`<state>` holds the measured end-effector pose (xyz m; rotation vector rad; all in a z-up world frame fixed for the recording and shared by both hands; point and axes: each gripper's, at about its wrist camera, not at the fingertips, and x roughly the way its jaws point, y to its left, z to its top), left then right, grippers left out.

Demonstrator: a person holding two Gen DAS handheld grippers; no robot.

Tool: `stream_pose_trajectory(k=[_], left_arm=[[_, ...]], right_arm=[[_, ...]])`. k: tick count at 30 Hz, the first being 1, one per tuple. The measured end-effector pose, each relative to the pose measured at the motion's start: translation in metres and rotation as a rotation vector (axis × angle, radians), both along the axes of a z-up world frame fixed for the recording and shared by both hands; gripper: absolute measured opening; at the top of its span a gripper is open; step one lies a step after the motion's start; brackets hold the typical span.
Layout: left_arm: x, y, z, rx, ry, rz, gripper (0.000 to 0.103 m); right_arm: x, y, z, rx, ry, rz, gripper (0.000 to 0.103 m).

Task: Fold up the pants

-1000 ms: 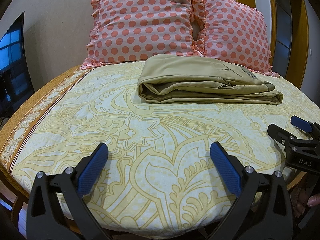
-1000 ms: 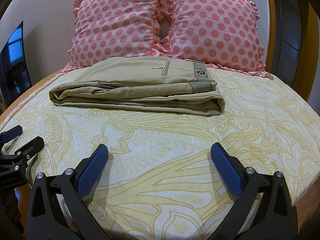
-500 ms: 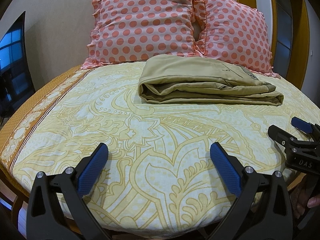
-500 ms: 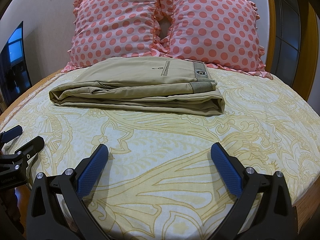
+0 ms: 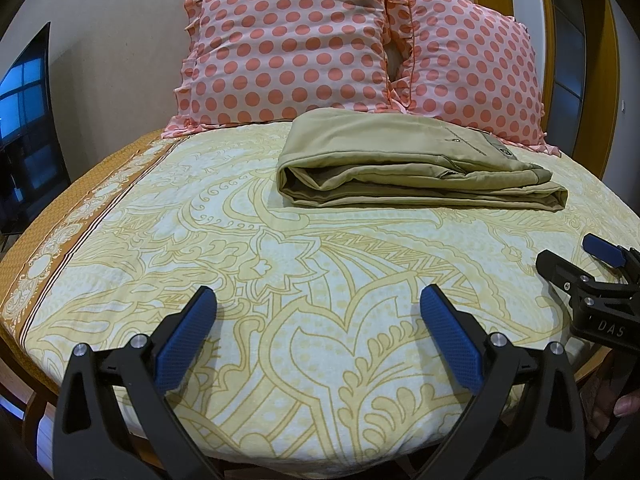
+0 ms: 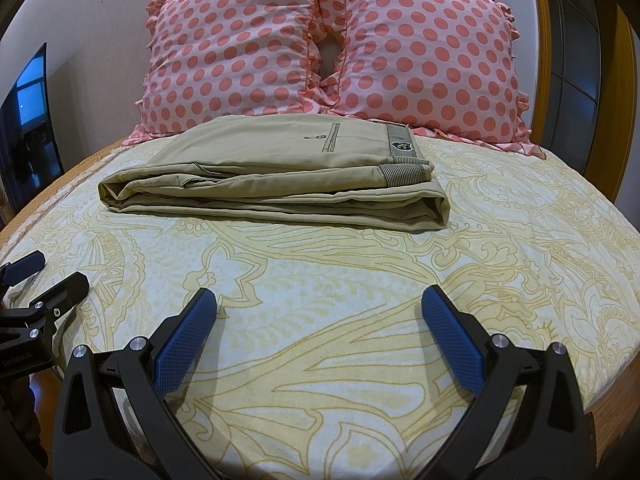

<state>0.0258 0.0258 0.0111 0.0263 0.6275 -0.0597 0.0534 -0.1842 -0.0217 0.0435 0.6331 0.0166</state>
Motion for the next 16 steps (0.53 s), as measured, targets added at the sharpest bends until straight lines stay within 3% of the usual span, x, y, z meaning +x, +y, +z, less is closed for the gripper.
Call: stream_pose_trajectory(k=[16], left_arm=[[0.0021, 0.0017, 0.0006, -0.002, -0.004, 0.003, 0.101]], right_arm=[[0.0001, -0.0006, -0.0001, 0.0, 0.0, 0.002, 0.102]])
